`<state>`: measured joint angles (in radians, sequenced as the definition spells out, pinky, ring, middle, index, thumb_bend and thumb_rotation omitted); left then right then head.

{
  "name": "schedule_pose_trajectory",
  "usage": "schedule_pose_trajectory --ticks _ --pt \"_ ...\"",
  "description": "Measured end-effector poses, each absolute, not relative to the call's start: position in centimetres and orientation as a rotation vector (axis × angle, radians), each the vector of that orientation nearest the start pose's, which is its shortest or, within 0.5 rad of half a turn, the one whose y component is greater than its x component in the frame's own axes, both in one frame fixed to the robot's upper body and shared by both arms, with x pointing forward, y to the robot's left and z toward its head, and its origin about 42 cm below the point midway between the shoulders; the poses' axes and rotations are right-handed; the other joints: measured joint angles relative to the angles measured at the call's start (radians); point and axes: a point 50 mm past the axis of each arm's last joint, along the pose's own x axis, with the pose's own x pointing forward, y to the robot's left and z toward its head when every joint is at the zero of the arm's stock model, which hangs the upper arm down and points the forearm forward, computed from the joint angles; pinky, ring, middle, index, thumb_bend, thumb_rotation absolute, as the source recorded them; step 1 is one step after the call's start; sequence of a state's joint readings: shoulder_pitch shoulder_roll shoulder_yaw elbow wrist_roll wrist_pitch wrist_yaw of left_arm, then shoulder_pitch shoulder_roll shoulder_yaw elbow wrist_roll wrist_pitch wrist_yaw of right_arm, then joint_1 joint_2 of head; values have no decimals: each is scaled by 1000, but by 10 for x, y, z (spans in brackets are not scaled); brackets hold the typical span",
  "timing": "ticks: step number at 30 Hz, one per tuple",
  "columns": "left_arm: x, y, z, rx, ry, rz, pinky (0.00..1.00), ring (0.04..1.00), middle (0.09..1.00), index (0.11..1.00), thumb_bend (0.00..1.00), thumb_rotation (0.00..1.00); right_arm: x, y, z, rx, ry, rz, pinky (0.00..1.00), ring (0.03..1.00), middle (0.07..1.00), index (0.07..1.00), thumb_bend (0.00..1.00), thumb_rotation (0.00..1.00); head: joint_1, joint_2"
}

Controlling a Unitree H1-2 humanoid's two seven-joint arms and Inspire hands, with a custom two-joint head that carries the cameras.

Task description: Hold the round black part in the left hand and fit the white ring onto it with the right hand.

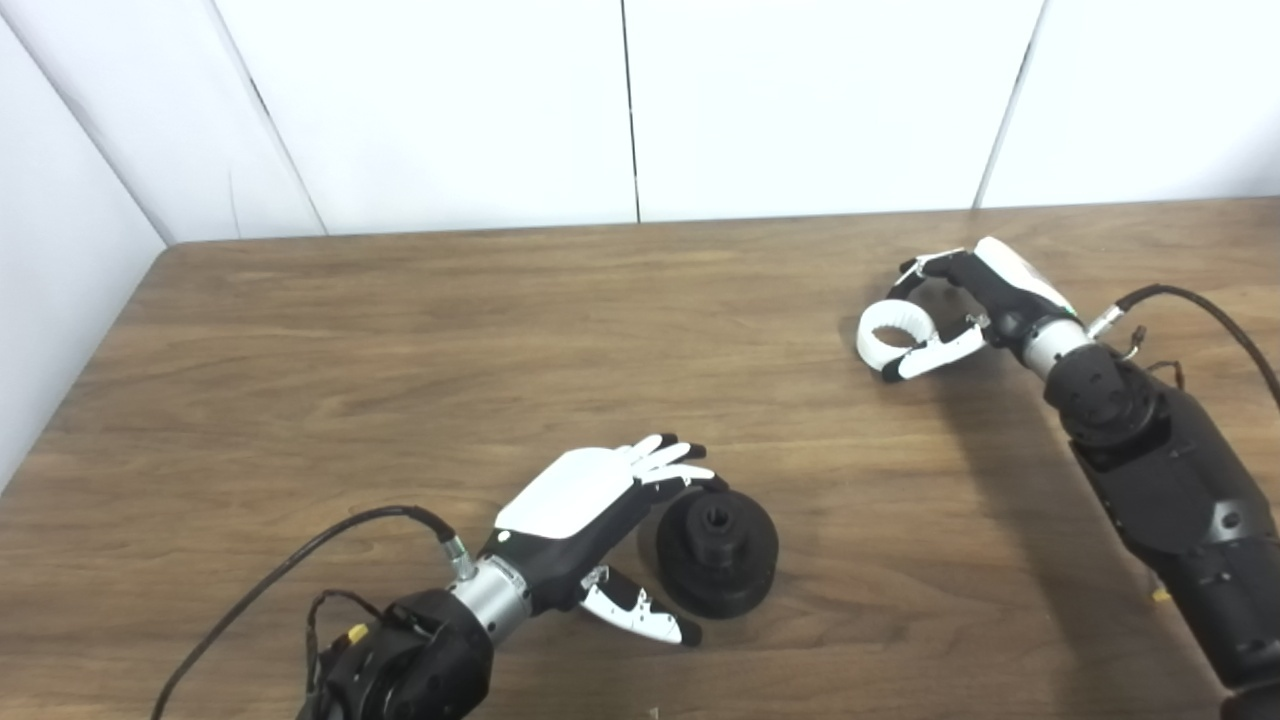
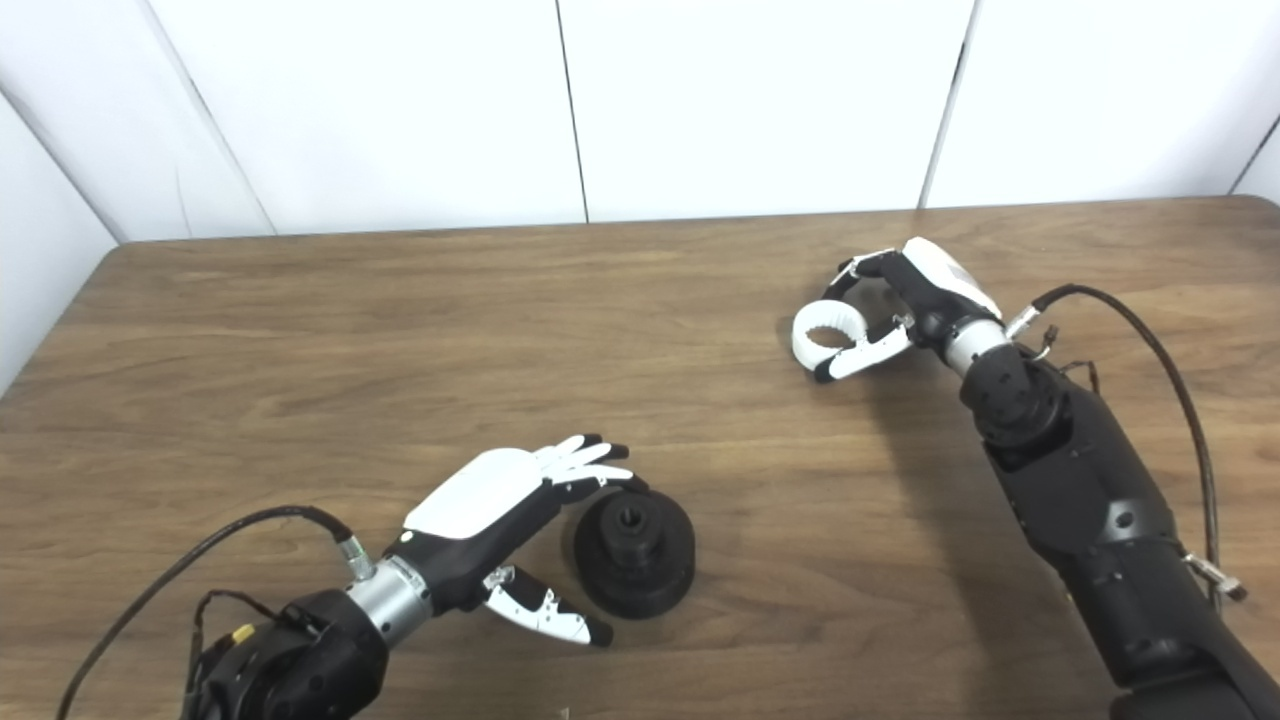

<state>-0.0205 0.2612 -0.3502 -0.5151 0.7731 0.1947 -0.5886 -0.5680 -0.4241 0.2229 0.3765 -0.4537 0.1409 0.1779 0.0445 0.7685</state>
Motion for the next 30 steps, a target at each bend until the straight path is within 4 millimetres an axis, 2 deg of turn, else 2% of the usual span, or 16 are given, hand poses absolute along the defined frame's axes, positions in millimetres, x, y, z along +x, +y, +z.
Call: schedule_pose_trajectory --ticks 15,30 --pt "244 172 191 1017 -151 -643 976 1000 969 821 949 244 451 -286 197 -957 9 212 890 922 836 492 525 145 -2 -2" --pt "246 177 196 981 -139 -608 951 1000 966 816 950 213 450 -283 203 -955 -12 221 920 937 841 492 525 146 -2 -3"
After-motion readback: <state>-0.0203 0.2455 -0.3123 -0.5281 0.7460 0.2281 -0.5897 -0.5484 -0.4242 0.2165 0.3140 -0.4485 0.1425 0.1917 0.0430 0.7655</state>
